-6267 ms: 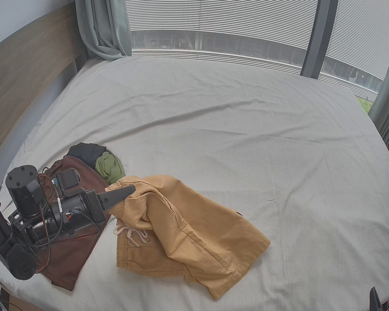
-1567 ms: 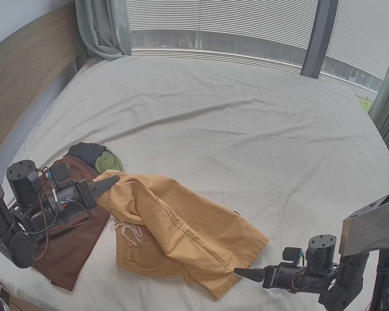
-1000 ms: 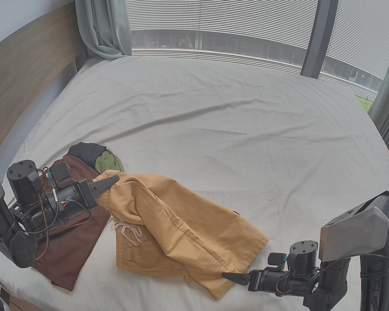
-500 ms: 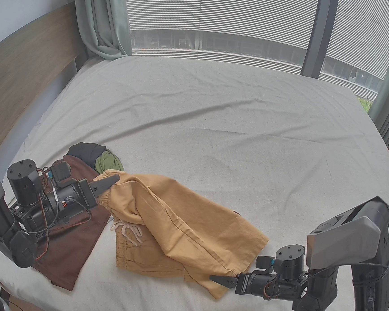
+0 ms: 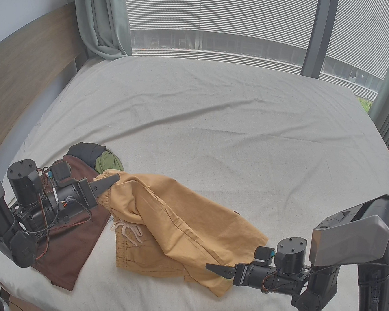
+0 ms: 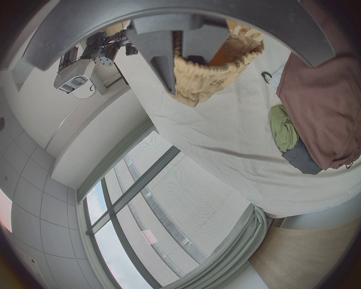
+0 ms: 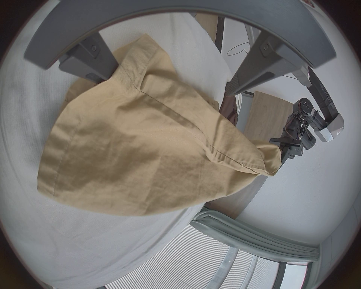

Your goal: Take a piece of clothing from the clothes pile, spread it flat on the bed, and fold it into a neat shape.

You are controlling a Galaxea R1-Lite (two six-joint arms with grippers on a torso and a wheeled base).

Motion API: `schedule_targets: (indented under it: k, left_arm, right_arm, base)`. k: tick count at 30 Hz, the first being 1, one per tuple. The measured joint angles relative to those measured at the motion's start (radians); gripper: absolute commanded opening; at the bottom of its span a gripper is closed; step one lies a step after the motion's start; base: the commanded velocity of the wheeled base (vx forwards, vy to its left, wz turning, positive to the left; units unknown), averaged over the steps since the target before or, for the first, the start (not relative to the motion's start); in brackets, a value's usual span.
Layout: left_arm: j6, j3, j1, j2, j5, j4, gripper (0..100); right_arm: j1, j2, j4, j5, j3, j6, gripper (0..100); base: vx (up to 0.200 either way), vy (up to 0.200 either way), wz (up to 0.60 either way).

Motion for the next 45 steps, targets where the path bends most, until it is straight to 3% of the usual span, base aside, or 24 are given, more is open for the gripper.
schedule_targets:
  k: [6, 7, 21, 27, 31, 34, 43, 44, 45]
  left_arm:
    - [0.000, -0.001, -0.001, 0.000, 0.000, 0.000, 0]
    - [0.000, -0.001, -0.001, 0.000, 0.000, 0.000, 0]
    - [0.000, -0.006, 0.000, 0.014, 0.000, 0.000, 0]
    - [0.000, -0.006, 0.000, 0.023, -0.001, 0.000, 0]
    - [0.000, -0.005, 0.001, 0.027, -0.001, 0.000, 0]
    - [0.000, -0.004, 0.000, 0.029, -0.001, 0.000, 0]
    - [0.000, 0.000, -0.003, 0.035, -0.001, 0.000, 0]
    - [0.000, 0.000, -0.003, 0.035, -0.001, 0.000, 0]
    - [0.000, 0.000, -0.003, 0.035, 0.000, 0.000, 0]
  right_arm:
    - [0.003, 0.008, -0.001, -0.011, -0.003, 0.000, 100]
    - [0.002, 0.010, -0.001, -0.011, -0.003, 0.000, 0]
    - [-0.066, -0.063, -0.001, -0.001, 0.063, -0.001, 0]
    - [-0.150, -0.151, 0.003, 0.074, 0.081, -0.005, 0]
    - [-0.222, -0.196, 0.003, 0.175, 0.070, -0.003, 0]
    - [-0.246, -0.204, 0.003, 0.213, 0.059, 0.004, 0]
    - [-0.273, -0.182, 0.002, 0.232, -0.032, 0.046, 0]
    - [-0.272, -0.179, 0.002, 0.233, -0.042, 0.051, 100]
    - [-0.272, -0.176, 0.002, 0.233, -0.050, 0.054, 100]
  base:
    - [0.000, 0.000, 0.00]
    - [0.000, 0.000, 0.00]
    - [0.000, 0.000, 0.00]
    - [0.000, 0.000, 0.00]
    - [0.000, 0.000, 0.00]
    - [0.000, 0.000, 0.00]
    - [0.000, 0.000, 0.00]
    - [0.000, 0.000, 0.00]
    - [0.000, 0.000, 0.00]
